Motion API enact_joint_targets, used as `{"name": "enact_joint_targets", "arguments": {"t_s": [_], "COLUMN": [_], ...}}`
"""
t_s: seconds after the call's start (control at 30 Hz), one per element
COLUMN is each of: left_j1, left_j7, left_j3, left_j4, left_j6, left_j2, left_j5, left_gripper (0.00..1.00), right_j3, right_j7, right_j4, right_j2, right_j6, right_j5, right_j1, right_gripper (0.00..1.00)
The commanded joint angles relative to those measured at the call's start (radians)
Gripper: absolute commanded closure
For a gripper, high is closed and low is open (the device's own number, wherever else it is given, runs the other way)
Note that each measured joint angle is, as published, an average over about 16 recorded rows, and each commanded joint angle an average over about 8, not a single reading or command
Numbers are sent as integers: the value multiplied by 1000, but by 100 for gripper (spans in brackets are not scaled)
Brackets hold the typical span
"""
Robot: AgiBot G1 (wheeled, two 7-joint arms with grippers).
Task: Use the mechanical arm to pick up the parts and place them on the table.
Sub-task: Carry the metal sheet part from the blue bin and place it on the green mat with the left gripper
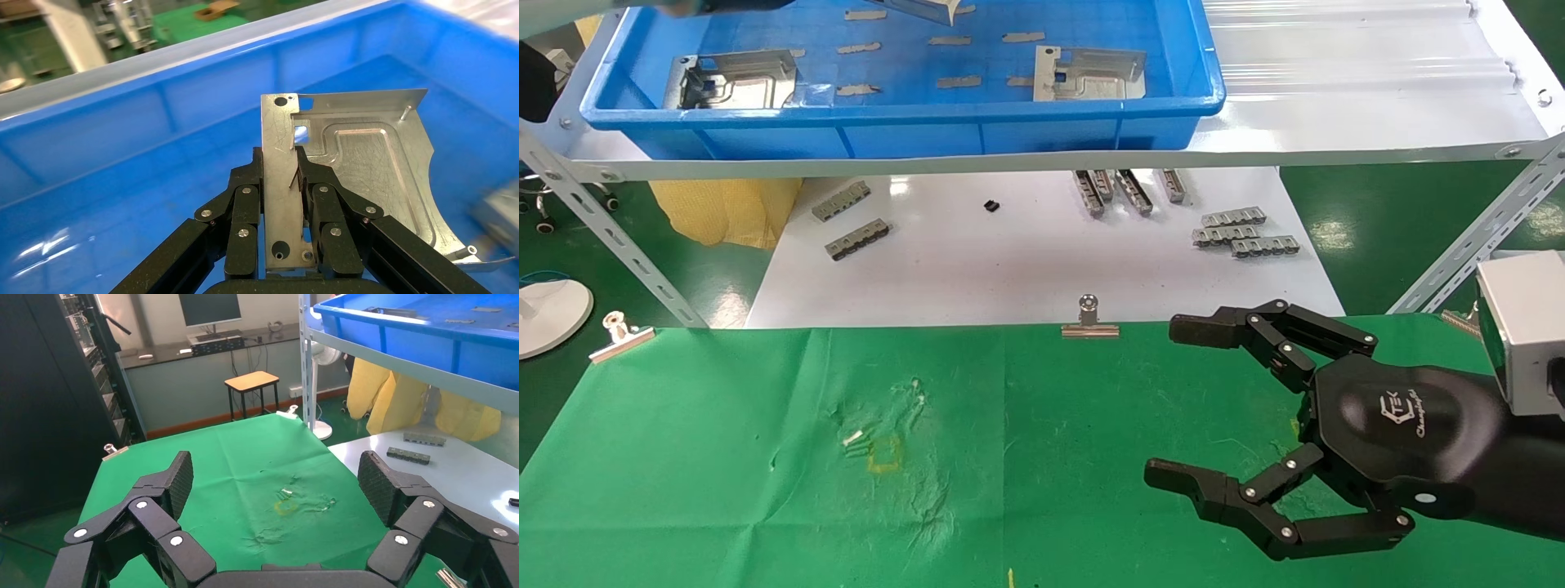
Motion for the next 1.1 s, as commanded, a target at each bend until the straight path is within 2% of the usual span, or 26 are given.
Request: {"name": "enact_joint_targets", "arguments": {"t_s": [0.03,0.37,0.47,0.57,0.83,0.93,1.1], "left_j1": [-1,54,94,156,346,377,401], "left_j7": [22,264,352,442,598,667,804], "left_j3": [-14,-99,-105,-91,52,111,178], "left_j4": [-12,-91,-119,-191,-463,-467,-368], "left_j6": [50,500,635,721,731,718,691], "left_j2": [-21,-217,-278,-345,-509,-516,-470], "left_j5": [-22,-174,-206,-244,-354,-332,-256], "left_gripper": [100,100,100,100,100,100,100], "right_j3": [0,0,0,0,0,0,0], "right_j7": [0,0,0,0,0,0,0], "right_j4": [0,0,0,0,0,0,0], "right_j2": [0,0,0,0,0,0,0], "right_j6": [0,0,0,0,0,0,0], "right_j5": [0,0,0,0,0,0,0], "right_j1": [0,0,0,0,0,0,0], "right_gripper": [0,0,0,0,0,0,0]}}
